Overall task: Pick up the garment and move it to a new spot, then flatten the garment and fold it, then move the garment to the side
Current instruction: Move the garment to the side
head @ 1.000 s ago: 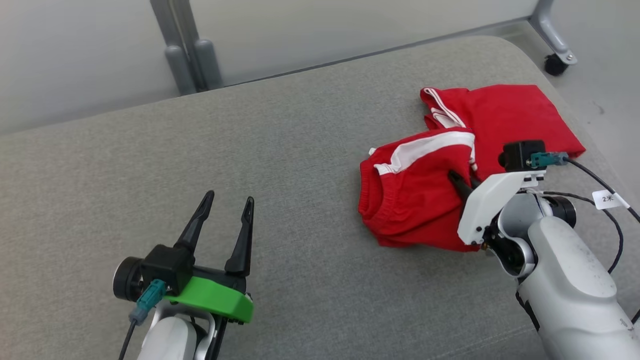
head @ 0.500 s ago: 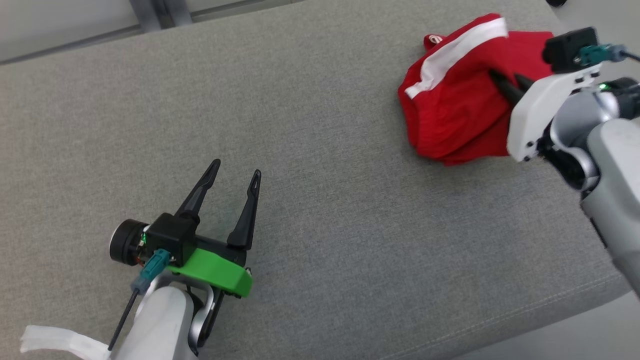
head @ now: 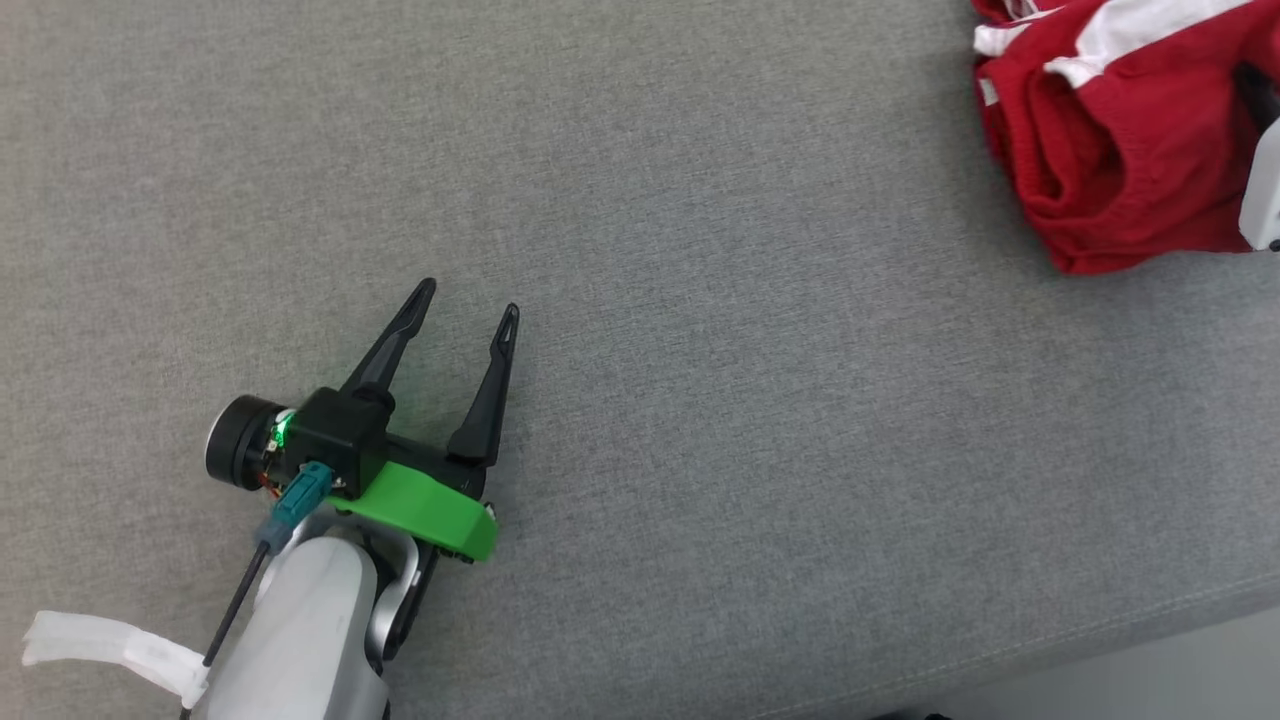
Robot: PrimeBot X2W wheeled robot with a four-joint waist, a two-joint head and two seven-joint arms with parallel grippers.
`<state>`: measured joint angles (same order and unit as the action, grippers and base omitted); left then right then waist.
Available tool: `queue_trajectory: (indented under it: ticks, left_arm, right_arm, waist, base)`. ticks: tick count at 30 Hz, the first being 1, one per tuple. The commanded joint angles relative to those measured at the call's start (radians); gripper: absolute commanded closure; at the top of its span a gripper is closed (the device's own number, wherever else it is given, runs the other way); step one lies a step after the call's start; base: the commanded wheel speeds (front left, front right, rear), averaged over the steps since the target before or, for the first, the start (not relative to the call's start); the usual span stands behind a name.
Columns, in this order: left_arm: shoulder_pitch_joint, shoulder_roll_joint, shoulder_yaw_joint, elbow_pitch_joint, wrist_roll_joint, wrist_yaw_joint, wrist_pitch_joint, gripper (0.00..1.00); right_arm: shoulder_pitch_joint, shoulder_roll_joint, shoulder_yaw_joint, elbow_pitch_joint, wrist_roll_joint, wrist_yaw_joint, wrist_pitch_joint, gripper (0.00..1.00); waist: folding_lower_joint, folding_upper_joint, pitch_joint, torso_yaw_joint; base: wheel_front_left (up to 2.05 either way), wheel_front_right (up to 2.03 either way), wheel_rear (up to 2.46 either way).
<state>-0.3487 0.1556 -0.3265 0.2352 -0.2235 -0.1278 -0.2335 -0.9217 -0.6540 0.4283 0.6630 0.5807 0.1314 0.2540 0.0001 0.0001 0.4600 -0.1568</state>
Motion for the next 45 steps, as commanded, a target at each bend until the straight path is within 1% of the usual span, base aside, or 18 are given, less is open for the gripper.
queue_trajectory:
  ticks: [1,2,3,4,6,10,12,15,18,22,27,29,30,31,36,40,44,45]
  left_arm:
    - [-0.019,0.006,-0.001,0.004,-0.001,-0.003,-0.002,0.00]
    - [-0.021,0.006,-0.002,0.007,-0.003,-0.003,-0.003,0.00]
    - [-0.022,0.005,-0.003,0.010,-0.004,-0.003,-0.004,0.00]
    - [-0.023,0.004,-0.003,0.013,-0.006,-0.003,-0.006,0.00]
    - [-0.022,0.002,-0.001,0.018,-0.009,0.000,-0.009,0.00]
    - [-0.008,-0.004,0.001,0.033,-0.020,0.006,-0.016,0.00]
    - [0.002,-0.004,0.008,0.037,-0.023,0.011,-0.020,0.00]
    - [0.019,0.000,0.026,0.040,-0.034,0.023,-0.024,0.00]
    - [0.045,0.004,0.053,0.035,-0.049,0.036,-0.029,0.00]
    - [0.090,0.009,0.092,0.013,-0.070,0.045,-0.033,0.00]
    - [0.151,0.010,0.139,-0.028,-0.095,0.059,-0.032,0.00]
    - [0.180,0.014,0.155,-0.041,-0.100,0.065,-0.032,0.00]
    - [0.209,0.015,0.170,-0.052,-0.105,0.075,-0.032,0.00]
    - [0.222,0.015,0.176,-0.054,-0.110,0.077,-0.032,0.00]
    - [0.275,0.012,0.210,-0.053,-0.131,0.098,-0.032,0.00]
    - [0.311,0.007,0.226,-0.045,-0.140,0.104,-0.032,0.00]
    - [0.334,-0.001,0.238,-0.048,-0.138,0.091,-0.032,0.00]
    - [0.342,-0.008,0.238,-0.050,-0.145,0.081,-0.032,0.00]
  right_arm:
    - [-0.017,-0.006,-0.006,0.035,-0.021,-0.001,-0.020,1.00]
    - [-0.022,-0.008,-0.008,0.059,-0.036,-0.001,-0.035,1.00]
    - [-0.027,-0.007,-0.011,0.093,-0.056,-0.001,-0.048,0.86]
    - [-0.028,-0.007,-0.010,0.119,-0.078,-0.001,-0.057,0.67]
    - [-0.037,0.006,-0.024,0.166,-0.101,-0.001,-0.094,0.00]
    - [-0.054,0.023,-0.057,0.255,-0.171,-0.001,-0.176,0.00]
    - [-0.059,0.042,-0.071,0.278,-0.204,-0.001,-0.219,0.00]
    - [-0.050,0.072,-0.089,0.276,-0.225,-0.001,-0.287,0.00]
    - [-0.017,0.105,-0.101,0.243,-0.233,-0.001,-0.352,0.00]
    - [0.041,0.144,-0.104,0.169,-0.236,-0.001,-0.410,0.00]
    - [0.145,0.195,-0.135,0.054,-0.238,-0.001,-0.445,0.00]
    - [0.192,0.217,-0.149,-0.004,-0.244,-0.001,-0.449,0.00]
    - [0.246,0.233,-0.162,-0.064,-0.251,-0.001,-0.442,0.00]
    - [0.275,0.241,-0.176,-0.098,-0.251,-0.001,-0.441,0.00]
    - [0.406,0.286,-0.238,-0.239,-0.261,-0.001,-0.421,0.00]
    - [0.524,0.341,-0.295,-0.325,-0.257,-0.001,-0.427,0.00]
    - [0.620,0.382,-0.340,-0.356,-0.260,-0.001,-0.450,0.00]
    - [0.641,0.390,-0.347,-0.363,-0.270,-0.001,-0.458,0.00]
  waist:
    - [-0.0001,-0.0001,0.025,0.028]
    - [-0.0001,-0.0001,0.025,0.031]
    - [-0.0001,-0.0001,0.023,0.036]
    - [-0.0001,-0.0001,0.019,0.040]
    - [-0.0001,-0.0001,0.007,0.047]
    - [-0.0001,-0.0001,-0.033,0.058]
    - [-0.0001,-0.0001,-0.058,0.063]
    - [-0.0001,-0.0001,-0.102,0.069]
    - [-0.0001,-0.0001,-0.157,0.074]
    - [-0.0001,-0.0001,-0.235,0.084]
    - [-0.0001,-0.0001,-0.327,0.106]
    - [-0.0001,-0.0001,-0.357,0.114]
    - [-0.0001,-0.0001,-0.381,0.122]
    - [-0.0001,-0.0001,-0.395,0.128]
    - [-0.0001,-0.0001,-0.434,0.149]
    - [-0.0001,-0.0001,-0.463,0.165]
    - [-0.0001,-0.0001,-0.475,0.176]
    - [-0.0001,-0.0001,-0.478,0.179]
  base:
    - [0.00,0.00,0.00]
    - [0.00,0.00,0.00]
    - [0.00,0.00,0.00]
    - [0.00,0.00,0.00]
    - [0.00,0.00,0.00]
    - [0.00,0.00,0.00]
    - [0.00,0.00,0.00]
    - [0.00,0.00,0.00]
    - [0.00,0.00,0.00]
    - [0.00,0.00,0.00]
    - [0.00,0.00,0.00]
    - [0.00,0.00,0.00]
    - [0.00,0.00,0.00]
    - [0.00,0.00,0.00]
    - [0.00,0.00,0.00]
    - [0.00,0.00,0.00]
    - [0.00,0.00,0.00]
    - [0.00,0.00,0.00]
